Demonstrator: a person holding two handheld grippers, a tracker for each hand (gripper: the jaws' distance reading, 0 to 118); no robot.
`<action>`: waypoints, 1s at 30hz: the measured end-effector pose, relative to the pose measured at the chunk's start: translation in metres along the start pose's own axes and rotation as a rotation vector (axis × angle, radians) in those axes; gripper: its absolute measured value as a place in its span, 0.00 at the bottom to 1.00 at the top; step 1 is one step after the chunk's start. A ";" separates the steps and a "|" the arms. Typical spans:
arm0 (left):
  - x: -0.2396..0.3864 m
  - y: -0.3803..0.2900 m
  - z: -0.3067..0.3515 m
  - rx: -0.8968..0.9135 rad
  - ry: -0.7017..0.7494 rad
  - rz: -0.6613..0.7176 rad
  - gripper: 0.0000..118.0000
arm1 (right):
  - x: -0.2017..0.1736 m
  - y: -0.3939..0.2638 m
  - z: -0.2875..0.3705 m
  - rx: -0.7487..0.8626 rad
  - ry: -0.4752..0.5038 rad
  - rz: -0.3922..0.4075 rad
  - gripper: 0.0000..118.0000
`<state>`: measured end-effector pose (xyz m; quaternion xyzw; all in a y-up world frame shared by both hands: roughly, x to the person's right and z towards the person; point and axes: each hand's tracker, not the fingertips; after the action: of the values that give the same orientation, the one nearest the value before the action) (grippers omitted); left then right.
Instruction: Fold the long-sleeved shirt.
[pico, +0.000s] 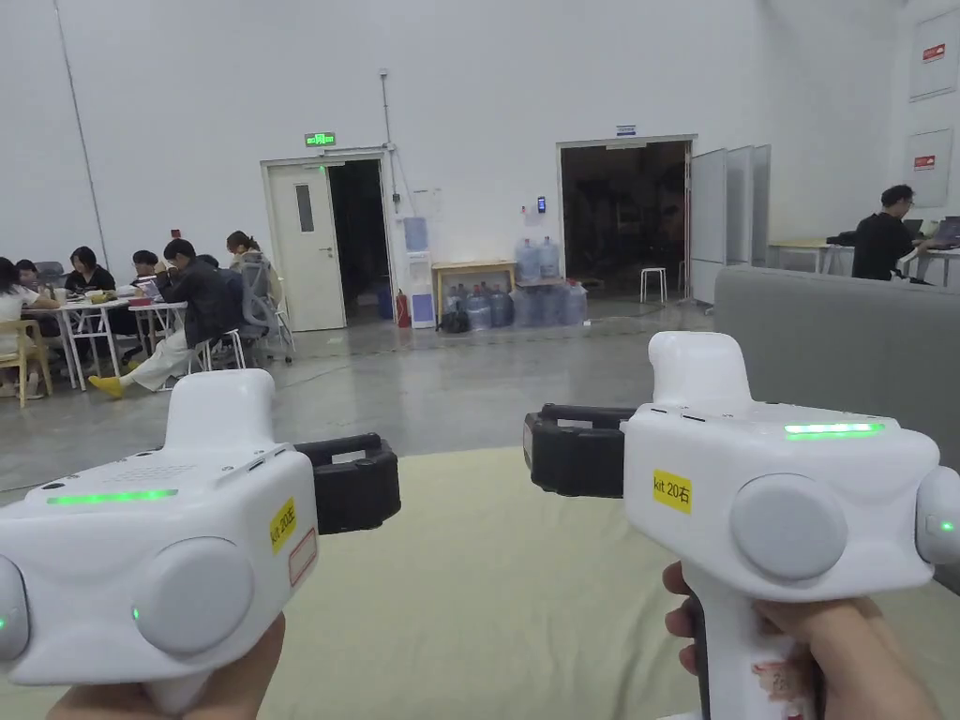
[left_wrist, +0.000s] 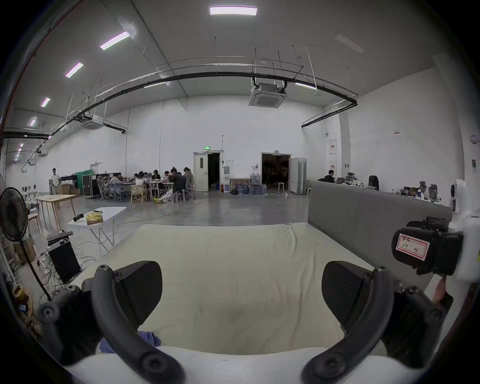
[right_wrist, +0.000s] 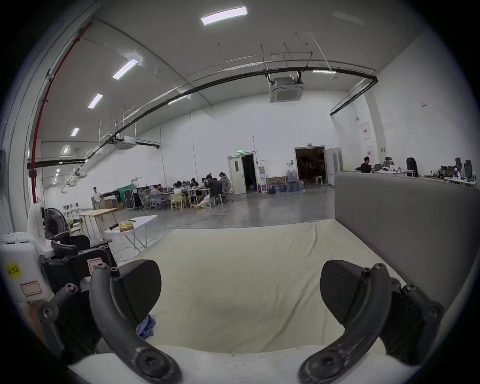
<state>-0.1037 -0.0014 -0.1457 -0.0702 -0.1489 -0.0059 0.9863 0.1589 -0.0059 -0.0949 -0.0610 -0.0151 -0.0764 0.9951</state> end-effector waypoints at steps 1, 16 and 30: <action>0.000 0.000 0.000 -0.001 0.000 0.000 1.00 | 0.001 0.000 0.000 -0.001 -0.007 0.005 1.00; 0.004 -0.002 -0.002 -0.021 -0.027 0.009 1.00 | -0.001 -0.001 0.001 -0.007 -0.020 0.010 1.00; 0.007 -0.002 -0.004 -0.031 -0.040 -0.003 1.00 | -0.001 -0.001 0.001 0.006 -0.038 -0.007 1.00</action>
<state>-0.0959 -0.0040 -0.1471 -0.0853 -0.1683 -0.0085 0.9820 0.1572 -0.0069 -0.0934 -0.0596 -0.0345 -0.0786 0.9945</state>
